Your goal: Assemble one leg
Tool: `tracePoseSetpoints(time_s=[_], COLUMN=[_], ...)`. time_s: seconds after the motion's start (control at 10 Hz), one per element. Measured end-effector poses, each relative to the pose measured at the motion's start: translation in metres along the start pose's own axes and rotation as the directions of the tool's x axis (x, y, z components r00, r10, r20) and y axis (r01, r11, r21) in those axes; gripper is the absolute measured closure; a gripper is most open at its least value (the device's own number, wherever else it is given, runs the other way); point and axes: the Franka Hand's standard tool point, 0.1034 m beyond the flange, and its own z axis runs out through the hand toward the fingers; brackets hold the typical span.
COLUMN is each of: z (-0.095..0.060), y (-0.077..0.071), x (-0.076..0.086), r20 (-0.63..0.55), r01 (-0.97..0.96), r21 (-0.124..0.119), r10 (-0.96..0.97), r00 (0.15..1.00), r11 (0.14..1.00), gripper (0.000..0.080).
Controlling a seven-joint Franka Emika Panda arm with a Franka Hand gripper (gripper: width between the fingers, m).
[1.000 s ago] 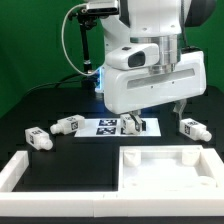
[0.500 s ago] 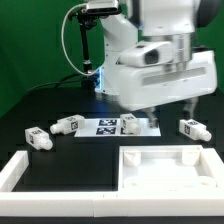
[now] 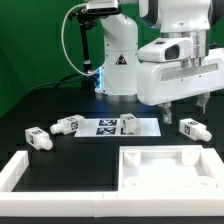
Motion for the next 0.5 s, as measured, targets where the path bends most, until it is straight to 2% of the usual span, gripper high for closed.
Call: tracePoseSetpoints(time_s=[0.2, 0.5], z=[0.0, -0.006], y=[0.001, 0.031], x=[-0.001, -0.02], r20=[0.001, 0.011], r01=[0.001, 0.142], r21=[0.0, -0.008], r10=[-0.001, -0.142], r00=[1.0, 0.99], r11=[1.0, 0.99], gripper=[0.015, 0.015])
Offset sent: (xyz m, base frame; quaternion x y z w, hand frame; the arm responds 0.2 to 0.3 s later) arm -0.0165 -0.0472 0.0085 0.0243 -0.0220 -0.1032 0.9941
